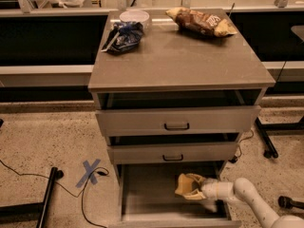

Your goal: Place sponge into bottom drawer

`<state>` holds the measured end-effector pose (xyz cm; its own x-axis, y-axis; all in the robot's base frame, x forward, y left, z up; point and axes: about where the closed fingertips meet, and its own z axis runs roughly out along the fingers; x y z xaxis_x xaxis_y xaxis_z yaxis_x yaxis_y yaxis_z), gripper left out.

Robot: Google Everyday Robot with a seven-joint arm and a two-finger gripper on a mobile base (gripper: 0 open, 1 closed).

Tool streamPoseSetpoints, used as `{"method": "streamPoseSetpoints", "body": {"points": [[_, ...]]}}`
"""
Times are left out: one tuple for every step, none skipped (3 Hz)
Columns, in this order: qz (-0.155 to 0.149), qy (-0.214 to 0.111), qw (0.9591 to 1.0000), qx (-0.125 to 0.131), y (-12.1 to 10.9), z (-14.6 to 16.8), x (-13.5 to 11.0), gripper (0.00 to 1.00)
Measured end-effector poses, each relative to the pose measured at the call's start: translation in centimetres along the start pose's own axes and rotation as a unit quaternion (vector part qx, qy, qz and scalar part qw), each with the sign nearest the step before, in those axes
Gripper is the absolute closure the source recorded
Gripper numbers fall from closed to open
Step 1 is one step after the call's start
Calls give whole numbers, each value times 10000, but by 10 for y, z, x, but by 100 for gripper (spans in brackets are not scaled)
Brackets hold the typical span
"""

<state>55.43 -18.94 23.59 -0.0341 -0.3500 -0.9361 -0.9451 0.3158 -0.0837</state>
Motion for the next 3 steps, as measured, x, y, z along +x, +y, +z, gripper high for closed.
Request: {"method": "streamPoseSetpoints", "body": {"points": [[3, -10, 10000, -20, 1, 3, 0, 4], [-12, -46, 9998, -213, 3, 3, -4, 0], [-197, -158, 9995, -213, 8, -16, -16, 0]]}}
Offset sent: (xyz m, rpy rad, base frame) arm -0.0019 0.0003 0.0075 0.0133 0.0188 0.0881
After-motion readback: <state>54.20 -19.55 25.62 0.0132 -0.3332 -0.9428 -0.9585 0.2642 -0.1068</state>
